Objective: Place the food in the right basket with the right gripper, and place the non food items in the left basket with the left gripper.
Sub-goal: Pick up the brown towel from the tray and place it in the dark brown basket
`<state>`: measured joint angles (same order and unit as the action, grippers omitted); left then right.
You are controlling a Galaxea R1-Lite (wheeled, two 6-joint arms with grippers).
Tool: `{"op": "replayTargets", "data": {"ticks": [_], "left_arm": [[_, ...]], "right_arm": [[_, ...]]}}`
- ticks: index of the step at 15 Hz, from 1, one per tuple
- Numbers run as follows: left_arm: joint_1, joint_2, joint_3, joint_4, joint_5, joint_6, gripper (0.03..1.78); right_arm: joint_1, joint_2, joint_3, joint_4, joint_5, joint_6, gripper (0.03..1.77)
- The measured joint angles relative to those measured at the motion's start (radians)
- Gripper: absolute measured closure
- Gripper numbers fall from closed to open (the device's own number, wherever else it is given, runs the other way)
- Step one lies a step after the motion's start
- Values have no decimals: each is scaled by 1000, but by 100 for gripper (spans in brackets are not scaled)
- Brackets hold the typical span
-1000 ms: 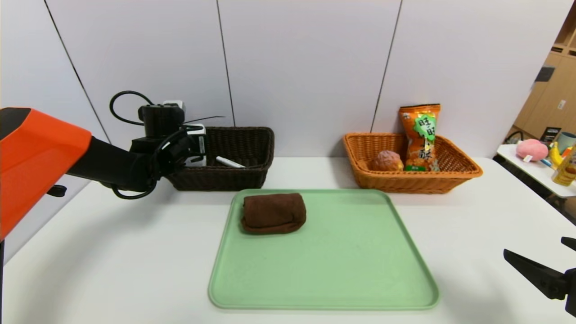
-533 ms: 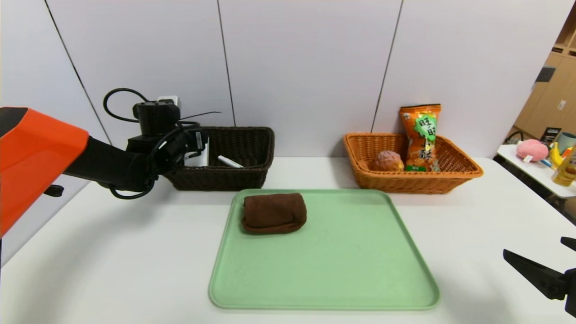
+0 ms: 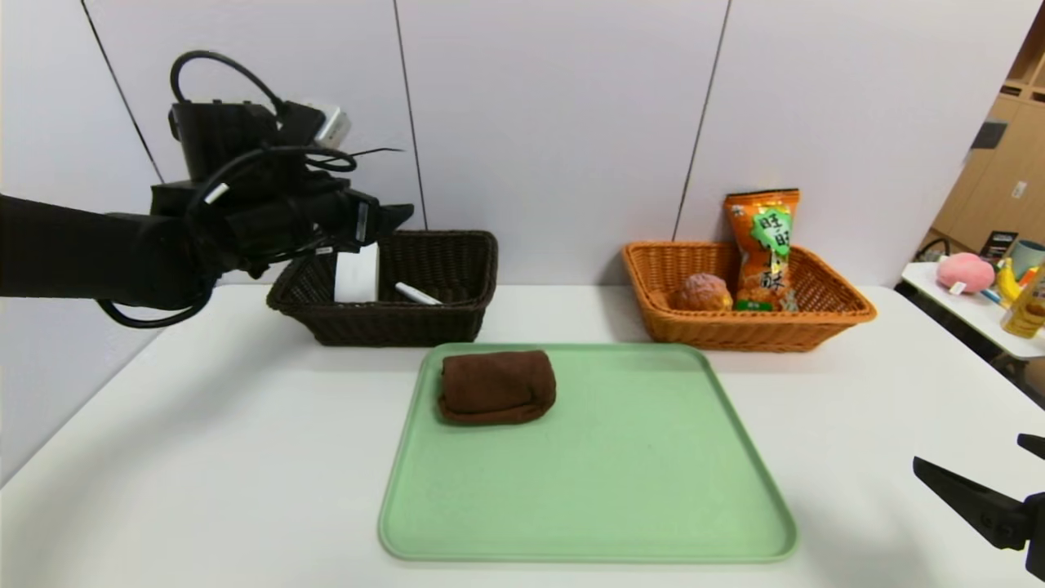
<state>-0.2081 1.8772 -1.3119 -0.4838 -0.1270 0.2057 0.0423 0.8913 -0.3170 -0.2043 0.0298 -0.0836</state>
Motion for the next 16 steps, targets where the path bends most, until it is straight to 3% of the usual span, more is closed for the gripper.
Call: {"op": "replayTargets", "data": {"ticks": [3, 5, 7, 11, 16], "left_arm": [[-57, -105, -22, 299, -243, 341, 16], [-115, -149, -32, 495, -306, 547, 15], [-169, -171, -36, 610, -313, 693, 14], [-210, -159, -42, 620, -301, 812, 14], [-252, -120, -34, 631, -276, 820, 12]], "right_arm": [[2, -16, 14, 0, 0, -1, 9], [6, -31, 23, 2, 0, -1, 9], [11, -47, 28, 12, 1, -1, 9], [13, -63, 40, 5, 1, -10, 9], [15, -74, 42, 2, 7, -11, 9]]}}
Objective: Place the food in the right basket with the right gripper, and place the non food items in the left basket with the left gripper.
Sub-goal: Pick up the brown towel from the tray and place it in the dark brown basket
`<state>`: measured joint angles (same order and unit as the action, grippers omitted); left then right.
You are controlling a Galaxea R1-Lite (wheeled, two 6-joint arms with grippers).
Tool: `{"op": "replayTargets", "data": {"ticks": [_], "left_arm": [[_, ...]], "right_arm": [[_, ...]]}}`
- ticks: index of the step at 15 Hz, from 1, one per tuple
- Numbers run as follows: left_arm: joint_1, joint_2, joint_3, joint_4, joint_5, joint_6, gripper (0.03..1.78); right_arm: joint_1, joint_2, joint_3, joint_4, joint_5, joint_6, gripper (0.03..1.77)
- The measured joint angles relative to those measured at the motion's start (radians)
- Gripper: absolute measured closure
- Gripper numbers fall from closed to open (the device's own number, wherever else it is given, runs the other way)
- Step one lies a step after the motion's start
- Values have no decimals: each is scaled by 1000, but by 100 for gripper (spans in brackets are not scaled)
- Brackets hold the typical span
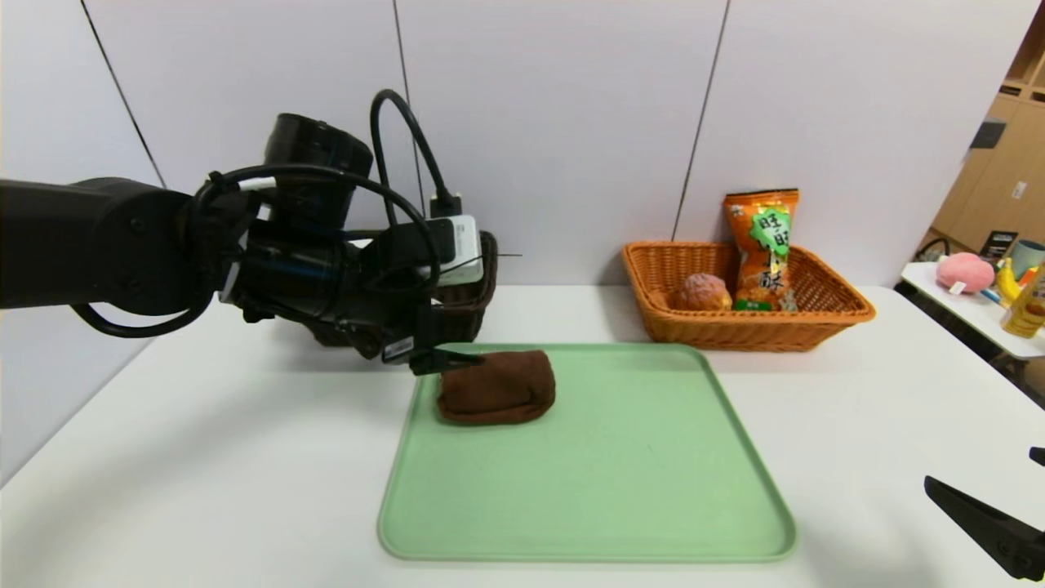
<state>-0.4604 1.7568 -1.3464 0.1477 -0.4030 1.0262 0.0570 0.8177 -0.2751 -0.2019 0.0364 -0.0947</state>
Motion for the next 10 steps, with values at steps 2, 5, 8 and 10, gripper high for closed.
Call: {"op": "replayTargets", "data": {"ticks": [2, 5, 8, 10], "left_arm": [[-17, 22, 2, 3, 1, 1, 12], [-68, 62, 3, 1, 23, 2, 12], [-93, 102, 2, 0, 33, 0, 12], [-106, 122, 1, 0, 46, 1, 12]], "right_arm": [[1, -8, -2, -1, 10, 1, 9], [1, -19, 13, 0, 10, 7, 9], [0, -33, 27, 0, 14, 10, 9], [0, -36, 27, 0, 17, 11, 9]]}}
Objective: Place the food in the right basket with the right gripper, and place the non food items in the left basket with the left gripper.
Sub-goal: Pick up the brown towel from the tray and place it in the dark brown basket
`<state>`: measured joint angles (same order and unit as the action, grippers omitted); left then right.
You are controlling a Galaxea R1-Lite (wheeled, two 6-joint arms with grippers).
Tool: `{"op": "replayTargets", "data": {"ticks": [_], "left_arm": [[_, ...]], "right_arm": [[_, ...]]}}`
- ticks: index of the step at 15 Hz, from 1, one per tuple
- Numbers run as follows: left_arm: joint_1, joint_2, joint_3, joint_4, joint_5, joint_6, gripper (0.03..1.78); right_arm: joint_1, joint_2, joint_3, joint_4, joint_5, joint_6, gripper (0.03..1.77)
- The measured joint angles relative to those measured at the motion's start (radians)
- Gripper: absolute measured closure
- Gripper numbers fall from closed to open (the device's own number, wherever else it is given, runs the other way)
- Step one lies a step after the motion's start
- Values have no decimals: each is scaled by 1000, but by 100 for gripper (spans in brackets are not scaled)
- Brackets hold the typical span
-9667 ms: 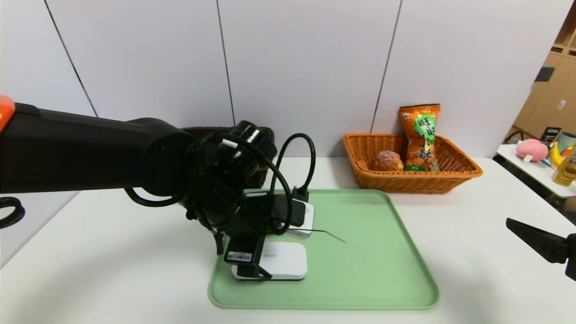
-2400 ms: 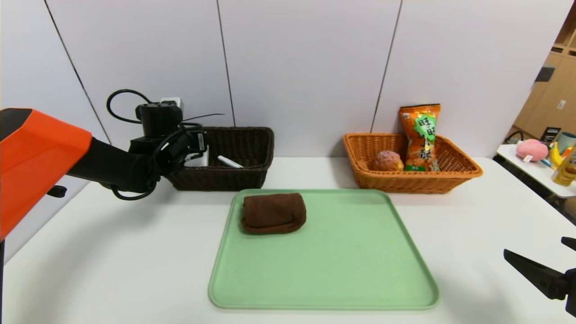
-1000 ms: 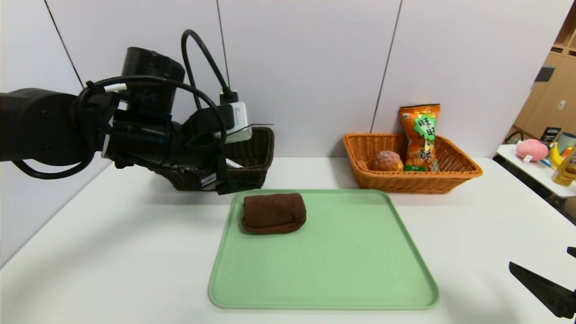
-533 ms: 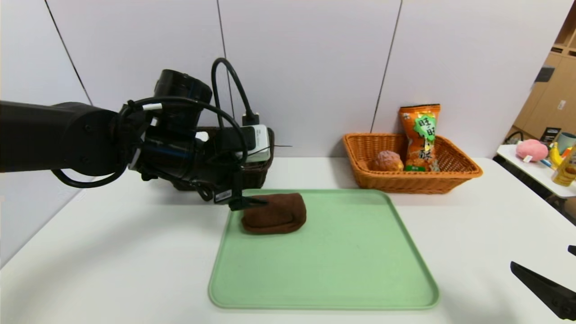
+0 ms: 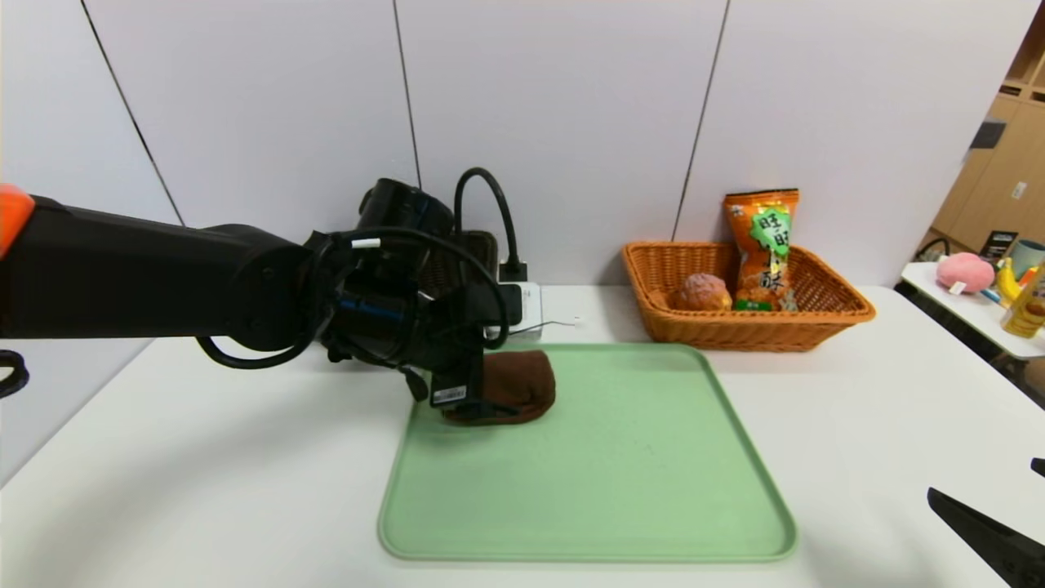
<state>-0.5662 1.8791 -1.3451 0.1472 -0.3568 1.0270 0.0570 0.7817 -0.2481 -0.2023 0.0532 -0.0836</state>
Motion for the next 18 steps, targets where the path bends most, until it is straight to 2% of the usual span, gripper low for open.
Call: {"op": "replayTargets", "data": {"ticks": [7, 18], "left_arm": [[6, 57, 0, -5, 9, -7, 12], [33, 117, 0, -7, 7, -14, 12]], "right_arm": [[1, 0, -3, 0, 35, 0, 9], [0, -13, 2, 4, 36, 1, 9]]}}
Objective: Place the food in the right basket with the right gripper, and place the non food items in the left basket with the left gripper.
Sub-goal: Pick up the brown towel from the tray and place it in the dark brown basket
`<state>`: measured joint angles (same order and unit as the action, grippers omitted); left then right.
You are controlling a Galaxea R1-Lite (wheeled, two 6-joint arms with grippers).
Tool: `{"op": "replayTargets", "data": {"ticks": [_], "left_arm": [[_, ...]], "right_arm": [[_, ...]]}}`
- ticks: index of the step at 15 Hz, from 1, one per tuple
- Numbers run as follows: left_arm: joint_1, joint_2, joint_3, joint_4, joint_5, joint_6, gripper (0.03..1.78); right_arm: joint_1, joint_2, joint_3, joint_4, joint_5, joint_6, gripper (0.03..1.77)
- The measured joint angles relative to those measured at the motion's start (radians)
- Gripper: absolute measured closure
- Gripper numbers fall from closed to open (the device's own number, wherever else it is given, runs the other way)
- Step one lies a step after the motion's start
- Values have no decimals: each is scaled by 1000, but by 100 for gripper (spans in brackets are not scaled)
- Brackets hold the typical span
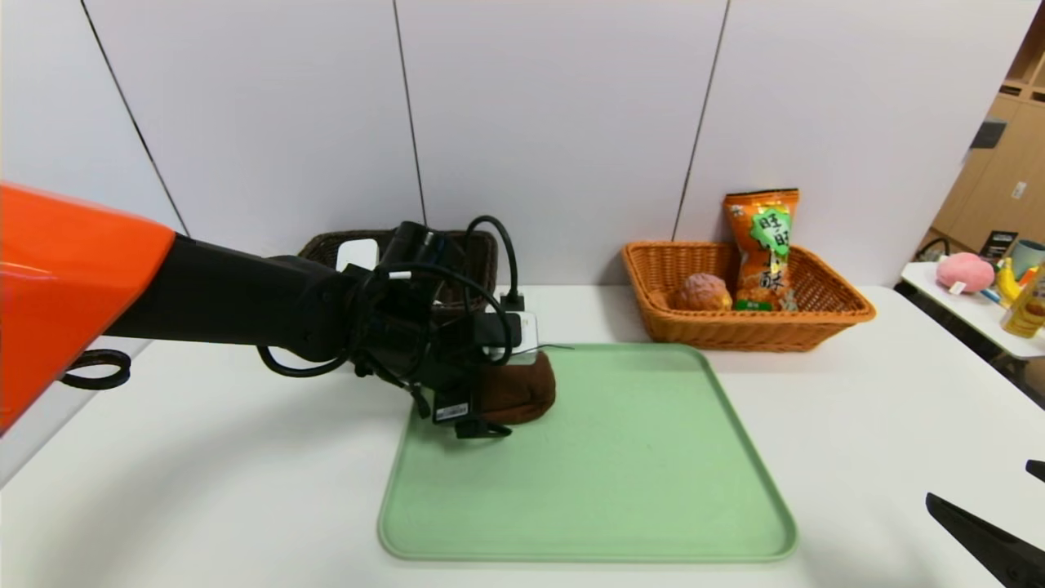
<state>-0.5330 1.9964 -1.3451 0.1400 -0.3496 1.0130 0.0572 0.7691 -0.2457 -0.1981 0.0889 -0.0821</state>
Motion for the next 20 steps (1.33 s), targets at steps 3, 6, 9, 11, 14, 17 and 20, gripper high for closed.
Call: {"op": "replayTargets", "data": {"ticks": [3, 6, 9, 11, 14, 17, 20], "left_arm": [[3, 23, -2, -18, 0, -3, 12], [13, 41, -8, -30, 0, -5, 12], [20, 50, -10, -31, -1, -6, 12], [26, 52, -11, -33, -1, -5, 12], [29, 52, -11, -33, -1, -5, 12], [30, 52, -10, -32, -1, -5, 12], [30, 53, -10, -31, -1, -15, 12]], "right_arm": [[0, -3, 5, -1, 1, 5, 9], [0, -5, 6, -3, 0, 8, 9], [0, -5, 6, -3, 1, 8, 9], [0, -5, 6, -2, 1, 7, 9], [0, -5, 6, -3, 5, 7, 9], [0, -4, 6, -3, 7, 7, 9], [0, -4, 6, -2, 7, 7, 9]]}}
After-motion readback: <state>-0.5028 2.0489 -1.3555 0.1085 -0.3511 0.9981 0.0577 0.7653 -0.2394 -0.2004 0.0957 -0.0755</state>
